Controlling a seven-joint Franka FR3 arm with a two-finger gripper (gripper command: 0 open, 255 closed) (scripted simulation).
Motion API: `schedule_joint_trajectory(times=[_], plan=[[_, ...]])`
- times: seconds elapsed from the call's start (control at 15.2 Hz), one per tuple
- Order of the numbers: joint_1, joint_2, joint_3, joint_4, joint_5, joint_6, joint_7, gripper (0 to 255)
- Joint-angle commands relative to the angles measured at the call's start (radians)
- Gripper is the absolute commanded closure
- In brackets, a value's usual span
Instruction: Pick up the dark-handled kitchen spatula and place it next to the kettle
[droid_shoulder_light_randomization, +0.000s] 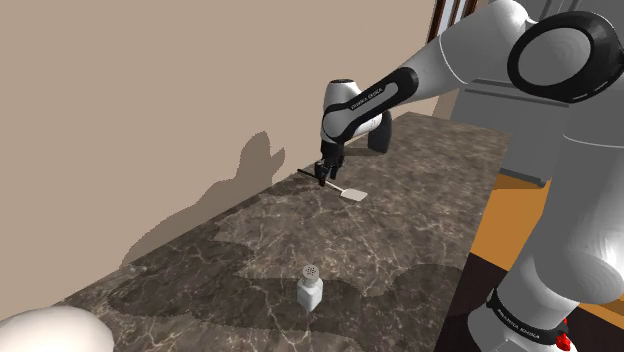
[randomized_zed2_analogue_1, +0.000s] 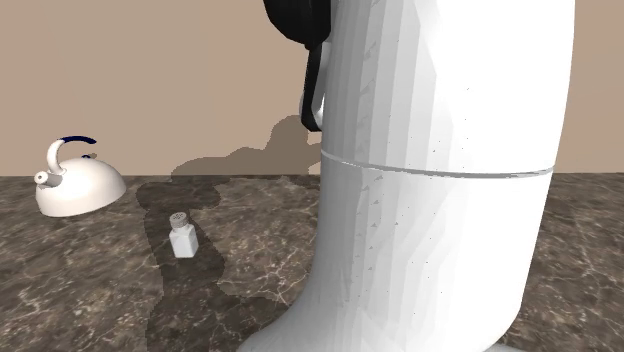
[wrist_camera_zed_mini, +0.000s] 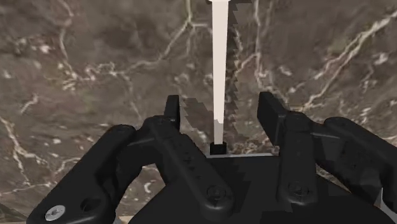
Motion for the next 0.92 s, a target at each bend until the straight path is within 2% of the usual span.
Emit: schedule_joint_trajectory(times=[0.0, 0.53, 0.86], plan=[[0.0, 0.0, 0.0, 0.0, 0.0, 0.0, 0.0, 255], [0.0, 0.0, 0.0, 0.0, 0.0, 0.0, 0.0, 255], [0.0, -0.036, -0.001, 0.025, -0.002, -0.06, 0.001, 255]])
